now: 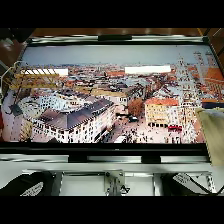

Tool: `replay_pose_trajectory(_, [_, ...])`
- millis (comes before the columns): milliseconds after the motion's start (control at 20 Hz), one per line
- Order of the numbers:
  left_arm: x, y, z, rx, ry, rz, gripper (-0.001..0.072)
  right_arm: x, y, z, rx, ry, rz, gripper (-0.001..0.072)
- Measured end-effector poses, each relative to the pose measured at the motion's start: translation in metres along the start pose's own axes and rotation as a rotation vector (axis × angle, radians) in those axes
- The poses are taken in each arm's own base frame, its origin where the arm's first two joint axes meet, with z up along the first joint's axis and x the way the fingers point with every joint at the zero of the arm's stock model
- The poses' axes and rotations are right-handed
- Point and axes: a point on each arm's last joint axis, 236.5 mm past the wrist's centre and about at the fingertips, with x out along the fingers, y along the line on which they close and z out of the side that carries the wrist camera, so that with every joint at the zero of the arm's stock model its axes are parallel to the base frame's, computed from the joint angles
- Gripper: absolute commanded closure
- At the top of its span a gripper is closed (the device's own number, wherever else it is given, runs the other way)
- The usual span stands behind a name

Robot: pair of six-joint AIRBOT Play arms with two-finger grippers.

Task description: Fold the shirts.

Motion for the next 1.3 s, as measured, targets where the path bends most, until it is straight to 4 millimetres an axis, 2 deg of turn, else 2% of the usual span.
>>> replay_pose_trajectory(200, [0.001, 0.003, 0.005, 0.021, -0.024, 0.009, 0.0132, -0.025, -0.047, 0.001, 0.011, 0.036, -0.111, 0.0635])
replay_pose_trajectory(250, [0.002, 0.004, 0.006, 0.023, -0.029, 0.011, 0.0132, -0.03, -0.053, 0.0, 0.01, 0.046, -0.125, 0.0504])
replay_pose_trajectory(300, [0.002, 0.005, 0.006, 0.024, -0.029, 0.013, 0.0132, -0.033, -0.057, -0.001, 0.015, 0.054, -0.132, 0.0239])
replay_pose_trajectory(350, [0.003, 0.005, 0.006, 0.026, -0.029, 0.014, 0.0131, -0.037, -0.059, -0.004, 0.015, 0.071, -0.133, 0.0158])
replay_pose_trajectory(600, [0.009, 0.012, 0.003, 0.021, -0.019, 0.019, 0.0132, -0.058, -0.058, -0.029, 0.038, 0.198, -0.101, 0.0158])
replay_pose_trajectory(850, [0.025, 0.027, -0.01, -0.001, 0.014, 0.03, 0.0132, -0.106, -0.052, -0.074, 0.005, 0.426, -0.029, 0.0158])
replay_pose_trajectory(950, [0.033, 0.034, -0.016, -0.012, 0.031, 0.034, 0.0131, -0.126, -0.042, -0.092, 0.003, 0.515, 0.029, 0.0158])
replay_pose_trajectory(1050, [0.04, 0.041, -0.023, -0.023, 0.049, 0.036, 0.0131, -0.144, -0.018, -0.112, 0.023, 0.62, 0.137, 0.0158])
replay_pose_trajectory(1300, [0.051, 0.049, -0.044, -0.042, 0.12, 0.03, 0.0132, -0.192, 0.071, -0.158, 0.098, 0.878, 0.487, 0.0158])
